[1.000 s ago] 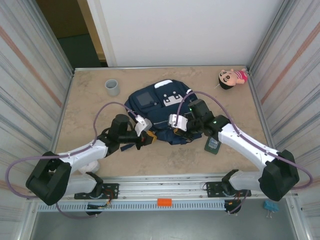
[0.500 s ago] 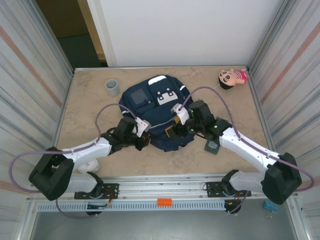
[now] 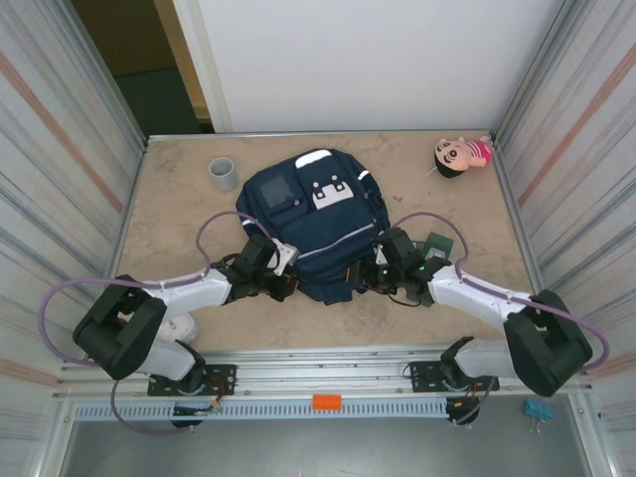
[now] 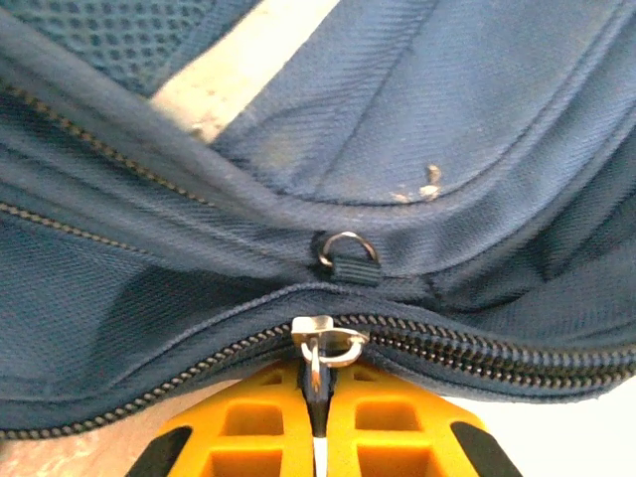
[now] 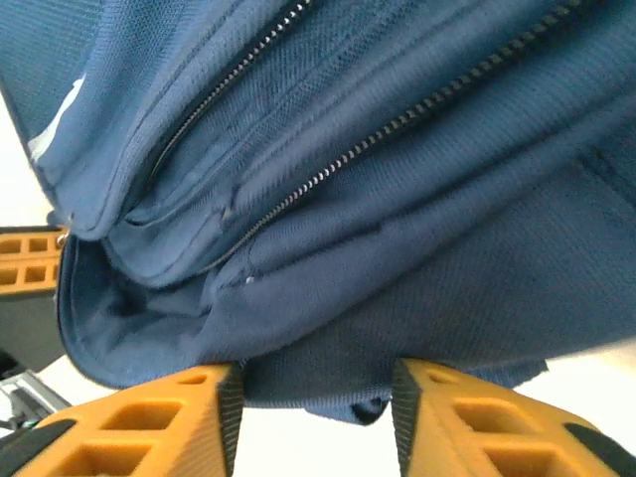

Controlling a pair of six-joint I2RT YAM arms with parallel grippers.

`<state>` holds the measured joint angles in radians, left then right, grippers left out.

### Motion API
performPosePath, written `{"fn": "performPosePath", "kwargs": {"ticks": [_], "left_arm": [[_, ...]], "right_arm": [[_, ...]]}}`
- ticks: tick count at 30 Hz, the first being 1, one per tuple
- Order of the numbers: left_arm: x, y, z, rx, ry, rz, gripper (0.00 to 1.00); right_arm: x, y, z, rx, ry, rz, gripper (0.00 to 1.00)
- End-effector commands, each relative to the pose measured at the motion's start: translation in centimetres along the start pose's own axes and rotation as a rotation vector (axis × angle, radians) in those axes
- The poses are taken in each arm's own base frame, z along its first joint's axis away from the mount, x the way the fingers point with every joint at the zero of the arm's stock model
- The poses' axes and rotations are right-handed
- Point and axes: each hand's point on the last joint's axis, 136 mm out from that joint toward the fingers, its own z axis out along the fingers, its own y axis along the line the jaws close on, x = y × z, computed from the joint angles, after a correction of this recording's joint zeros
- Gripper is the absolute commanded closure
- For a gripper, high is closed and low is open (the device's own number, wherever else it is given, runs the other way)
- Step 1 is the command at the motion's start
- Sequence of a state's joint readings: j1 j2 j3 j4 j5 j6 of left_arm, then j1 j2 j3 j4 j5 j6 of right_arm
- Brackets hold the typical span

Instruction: Pack the student bag

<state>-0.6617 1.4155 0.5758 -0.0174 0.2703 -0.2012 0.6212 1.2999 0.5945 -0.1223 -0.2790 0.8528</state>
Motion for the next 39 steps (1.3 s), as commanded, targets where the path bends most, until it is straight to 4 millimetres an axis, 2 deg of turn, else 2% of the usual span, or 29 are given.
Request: {"fn": "performPosePath", "kwargs": {"ticks": [1, 5, 10, 16, 18, 21, 27, 29, 31, 35, 39], "left_arm": [[-1.5, -3.2, 0.0, 0.106, -0.039, 0.048, 1.00], [-1.6, -6.4, -0.2, 0.197, -0.059, 0.106, 0.97], [-1.4, -9.7, 0.2, 0.275, -0.030, 0.151, 0.93], [-1.7, -11.2, 0.9, 0.286, -0.006, 0.158, 0.81], [-1.9, -11.2, 0.4, 0.278, -0.020, 0.176, 0.72], [-2.4, -10.6, -1.1, 0.230, -0.061, 0.255, 0.51], [-3.3, -8.3, -4.9, 0.086, -0.209, 0.550, 0.19], [-3.9, -6.3, -5.8, 0.009, -0.283, 0.612, 0.17], [-3.9, -5.3, -6.3, -0.008, -0.315, 0.677, 0.17], [-4.6, -5.8, -7.1, 0.041, -0.443, 0.835, 0.18], [-4.0, -4.1, -6.0, -0.064, -0.306, 0.973, 0.20]], "right_arm": [[-1.0, -0.1, 1.7, -0.026, -0.048, 0.086, 0.66], [-0.8, 0.4, 3.1, -0.058, -0.042, 0.091, 0.71], [-0.9, 2.2, 3.4, -0.061, -0.063, 0.033, 0.72], [-1.5, 2.3, 2.4, -0.054, -0.090, -0.019, 0.70], [-1.8, 2.3, 1.5, -0.051, -0.091, -0.063, 0.69], [-2.5, 2.3, -0.4, -0.041, -0.083, -0.184, 0.63], [-3.5, 2.5, -4.0, -0.010, -0.044, -0.400, 0.52], [-3.7, 2.8, -5.0, 0.000, -0.052, -0.440, 0.51], [-3.4, 3.1, -5.7, -0.009, -0.056, -0.450, 0.51], [-2.3, 4.0, -6.2, -0.054, -0.071, -0.464, 0.51], [-1.5, 3.9, -5.6, -0.056, -0.072, -0.403, 0.50]]}}
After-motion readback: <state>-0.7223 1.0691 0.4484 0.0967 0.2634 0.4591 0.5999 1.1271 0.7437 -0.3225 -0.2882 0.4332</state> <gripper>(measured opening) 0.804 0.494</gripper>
